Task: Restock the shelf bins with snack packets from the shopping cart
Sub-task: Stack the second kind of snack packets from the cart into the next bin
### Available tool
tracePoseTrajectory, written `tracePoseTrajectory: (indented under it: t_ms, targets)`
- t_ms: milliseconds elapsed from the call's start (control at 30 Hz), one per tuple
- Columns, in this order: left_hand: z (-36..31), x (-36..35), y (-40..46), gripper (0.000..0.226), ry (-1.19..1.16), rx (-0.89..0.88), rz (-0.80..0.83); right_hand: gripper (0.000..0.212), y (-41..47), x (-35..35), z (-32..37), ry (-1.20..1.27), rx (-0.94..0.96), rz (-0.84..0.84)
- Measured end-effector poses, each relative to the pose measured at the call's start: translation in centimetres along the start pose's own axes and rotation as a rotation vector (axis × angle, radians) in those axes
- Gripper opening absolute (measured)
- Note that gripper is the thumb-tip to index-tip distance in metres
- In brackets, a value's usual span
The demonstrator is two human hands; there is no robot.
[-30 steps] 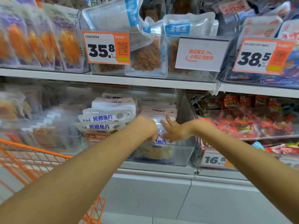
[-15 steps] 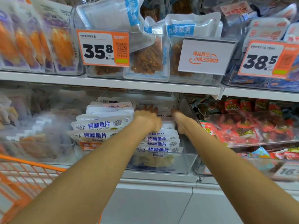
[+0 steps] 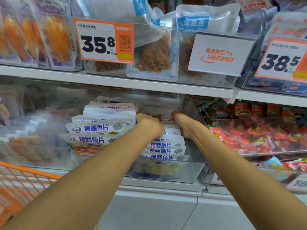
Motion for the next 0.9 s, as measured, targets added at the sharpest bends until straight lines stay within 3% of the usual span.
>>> tracePoseTrajectory:
  t_ms: [67,167,300,367,467,533,600,633,700,767,833,900]
  targets:
    - [0.0,0.0,0.0,0.046,0.000,-0.010,0.002,0.031,0.2,0.2,0.5,-0.054,0.062,-0.050]
    - [0.1,0.3,0.1,0.047,0.000,0.001,0.047,0.022,0.1,0.1,0.6,-0.126,0.062,0.024]
    - [0.0,1.0,-2.4,0.043,-0.157,-0.005,0.008,0.026,-2.6,0.2,1.2,-0.360,0.130,0.062]
    - [0.5,1.3,-4.5,0.043,-0.257,-0.059,-0.115,0.030,-4.4,0.5,1.7,-0.425,0.208,-0.021]
    - [3.3,1.1,-10.4,0.042,-0.400,-0.182,-0.501,0.048,-8.2,0.1,2.3,-0.361,0.398,-0.144]
    - [7.0,-0.3,-14.1,0.041,-0.528,-0.198,-0.749,0.050,-11.4,-0.7,2.4,-0.332,0.547,-0.118]
    - [11.8,-2.6,-16.0,0.039,-0.633,-0.101,-0.858,0.053,-14.6,-2.1,2.3,-0.285,0.706,-0.003]
    - [14.1,-3.9,-16.3,0.045,-0.675,-0.023,-0.815,0.056,-16.1,-3.0,2.3,-0.286,0.779,0.063]
    - [16.9,-6.3,-15.5,0.068,-0.748,0.070,-0.541,0.067,-18.1,-5.4,2.7,-0.402,0.866,0.142]
    - [17.2,-7.4,-14.0,0.086,-0.838,0.034,-0.299,0.079,-18.3,-7.8,3.7,-0.669,0.958,0.074]
    - [16.8,-7.8,-12.4,0.096,-0.923,-0.026,-0.210,0.084,-17.5,-9.6,4.8,-0.908,1.040,-0.018]
    - [16.9,-7.9,-10.8,0.098,-0.950,-0.058,-0.232,0.085,-16.2,-9.8,5.3,-0.973,1.021,-0.009]
Point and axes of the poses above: each hand's wrist, its own y-axis towards the middle knuckle, its own x-axis out of the back of the hand, z = x × y, the point moved 3 cm from there along y, towards the middle knuckle, and after that the axes turned 4 degrees about x, right-handed, at the moved point
